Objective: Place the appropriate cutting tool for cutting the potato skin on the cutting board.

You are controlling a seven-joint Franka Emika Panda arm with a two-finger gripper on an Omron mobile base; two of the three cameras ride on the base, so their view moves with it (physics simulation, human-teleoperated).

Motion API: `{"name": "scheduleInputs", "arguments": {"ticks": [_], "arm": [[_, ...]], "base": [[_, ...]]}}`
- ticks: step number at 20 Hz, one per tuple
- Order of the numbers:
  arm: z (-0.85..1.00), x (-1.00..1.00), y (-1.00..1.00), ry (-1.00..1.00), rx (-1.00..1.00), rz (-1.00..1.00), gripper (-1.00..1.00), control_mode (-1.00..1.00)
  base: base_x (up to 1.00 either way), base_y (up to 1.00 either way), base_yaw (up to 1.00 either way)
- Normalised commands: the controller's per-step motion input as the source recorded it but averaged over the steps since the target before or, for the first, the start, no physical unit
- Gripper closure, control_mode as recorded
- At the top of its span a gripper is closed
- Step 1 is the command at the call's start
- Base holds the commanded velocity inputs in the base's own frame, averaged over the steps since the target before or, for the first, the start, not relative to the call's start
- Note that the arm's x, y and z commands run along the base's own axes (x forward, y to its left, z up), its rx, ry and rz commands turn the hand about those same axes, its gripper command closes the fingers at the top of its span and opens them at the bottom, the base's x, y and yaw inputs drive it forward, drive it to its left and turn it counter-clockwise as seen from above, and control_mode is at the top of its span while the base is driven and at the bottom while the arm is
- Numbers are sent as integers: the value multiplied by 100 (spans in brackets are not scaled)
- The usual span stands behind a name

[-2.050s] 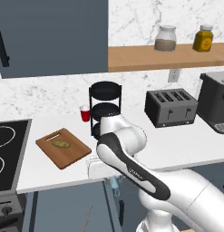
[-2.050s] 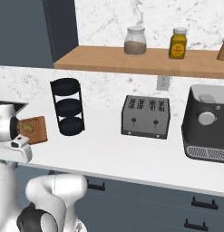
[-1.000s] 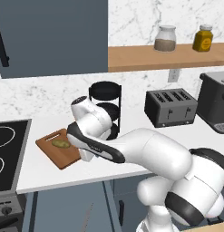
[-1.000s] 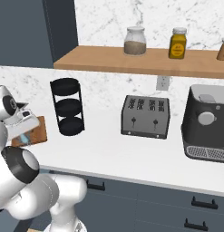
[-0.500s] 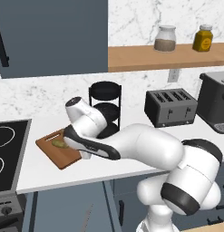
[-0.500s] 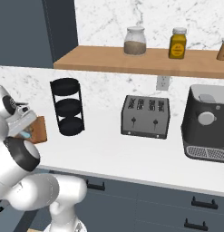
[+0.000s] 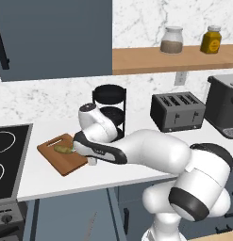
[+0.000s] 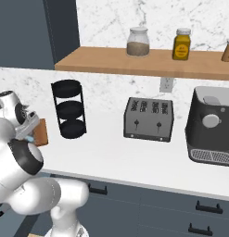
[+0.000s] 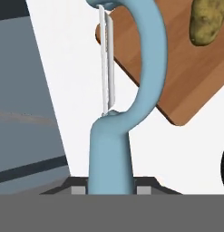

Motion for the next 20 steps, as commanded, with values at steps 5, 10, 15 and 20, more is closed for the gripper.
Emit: {"name": "scheduleInputs", "arguments": {"ticks": [5, 10, 15, 20], "arm": [[-10, 43, 3, -3, 13, 8, 100, -100], [-6, 48, 41, 0, 4, 2, 100, -100], [-5, 12, 31, 0, 1, 2, 100, -100], [-18, 5, 15, 0, 0, 1, 100, -100]], "base": [[0, 0, 0], [0, 0, 0], [0, 0, 0], [0, 0, 0]]}}
